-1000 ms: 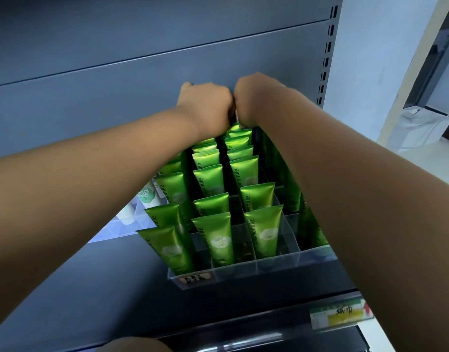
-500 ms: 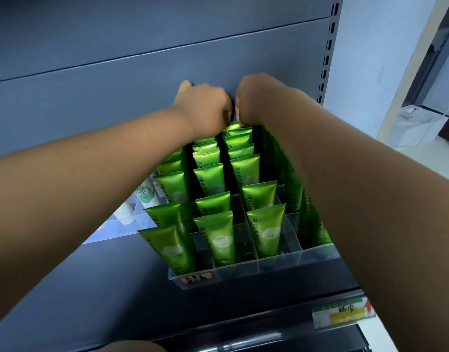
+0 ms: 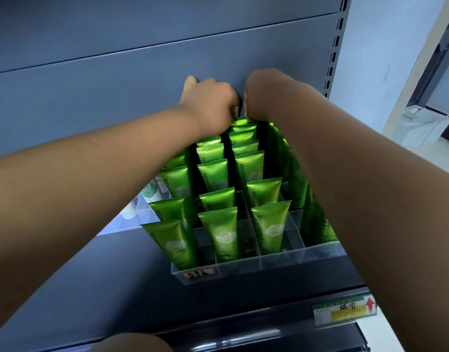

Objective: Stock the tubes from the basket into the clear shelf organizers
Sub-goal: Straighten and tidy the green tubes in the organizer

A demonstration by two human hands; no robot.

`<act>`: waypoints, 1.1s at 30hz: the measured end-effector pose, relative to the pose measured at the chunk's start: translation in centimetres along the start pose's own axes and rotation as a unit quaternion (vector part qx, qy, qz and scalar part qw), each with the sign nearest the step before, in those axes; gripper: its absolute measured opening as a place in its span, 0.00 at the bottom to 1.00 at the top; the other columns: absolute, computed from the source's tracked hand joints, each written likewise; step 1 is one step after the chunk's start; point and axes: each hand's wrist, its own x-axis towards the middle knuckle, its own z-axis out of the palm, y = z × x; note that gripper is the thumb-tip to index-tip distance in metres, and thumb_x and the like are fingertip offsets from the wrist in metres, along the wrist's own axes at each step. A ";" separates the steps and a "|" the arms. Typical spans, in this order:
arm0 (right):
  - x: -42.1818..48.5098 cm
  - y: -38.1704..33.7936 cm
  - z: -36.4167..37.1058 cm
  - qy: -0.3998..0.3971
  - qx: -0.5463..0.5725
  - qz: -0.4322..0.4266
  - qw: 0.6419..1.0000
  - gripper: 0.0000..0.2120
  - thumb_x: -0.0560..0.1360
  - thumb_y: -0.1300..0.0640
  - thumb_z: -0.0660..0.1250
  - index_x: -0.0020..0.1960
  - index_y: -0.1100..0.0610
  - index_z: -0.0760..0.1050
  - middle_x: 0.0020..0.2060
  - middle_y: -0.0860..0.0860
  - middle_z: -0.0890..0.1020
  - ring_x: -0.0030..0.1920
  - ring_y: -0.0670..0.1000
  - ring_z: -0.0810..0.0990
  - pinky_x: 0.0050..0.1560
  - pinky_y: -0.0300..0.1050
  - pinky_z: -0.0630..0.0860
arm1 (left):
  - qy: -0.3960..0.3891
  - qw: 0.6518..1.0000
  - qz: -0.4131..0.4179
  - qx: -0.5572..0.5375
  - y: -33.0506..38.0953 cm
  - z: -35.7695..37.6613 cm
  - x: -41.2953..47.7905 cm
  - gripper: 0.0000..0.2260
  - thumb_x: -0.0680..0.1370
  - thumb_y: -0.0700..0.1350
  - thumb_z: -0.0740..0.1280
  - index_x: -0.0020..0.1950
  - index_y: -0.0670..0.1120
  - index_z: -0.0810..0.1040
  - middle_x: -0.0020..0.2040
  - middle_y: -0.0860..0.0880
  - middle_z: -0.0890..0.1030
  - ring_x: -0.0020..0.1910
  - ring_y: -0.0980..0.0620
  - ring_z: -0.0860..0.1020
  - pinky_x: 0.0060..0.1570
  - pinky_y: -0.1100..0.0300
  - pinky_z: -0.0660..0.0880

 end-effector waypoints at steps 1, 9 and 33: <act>0.0 -0.1 0.0 -0.004 -0.005 -0.001 1.000 0.12 0.78 0.58 0.65 0.60 0.58 0.78 0.53 0.58 0.80 0.58 0.61 0.80 0.47 0.49 0.72 | 0.003 1.000 -0.001 0.002 0.0 0.0 0.0 0.07 0.78 0.45 0.65 0.43 0.56 0.80 0.39 0.52 0.79 0.55 0.43 0.78 0.52 0.50 0.60; 0.9 0.3 -0.1 0.006 -0.064 -0.010 0.998 0.11 0.78 0.57 0.66 0.59 0.58 0.78 0.50 0.56 0.79 0.56 0.61 0.80 0.47 0.50 0.73 | 0.018 1.000 0.005 0.011 0.0 0.4 0.0 0.07 0.77 0.46 0.65 0.48 0.52 0.83 0.39 0.51 0.77 0.55 0.42 0.77 0.52 0.50 0.61; 0.7 -2.3 -1.9 -0.091 -0.191 -0.048 0.976 0.16 0.68 0.55 0.77 0.35 0.56 0.69 0.36 0.53 0.72 0.46 0.60 0.75 0.60 0.57 0.78 | -0.048 0.984 0.019 -0.172 -0.9 -1.0 -0.9 0.11 0.71 0.49 0.73 0.31 0.60 0.78 0.32 0.65 0.77 0.45 0.51 0.81 0.60 0.44 0.76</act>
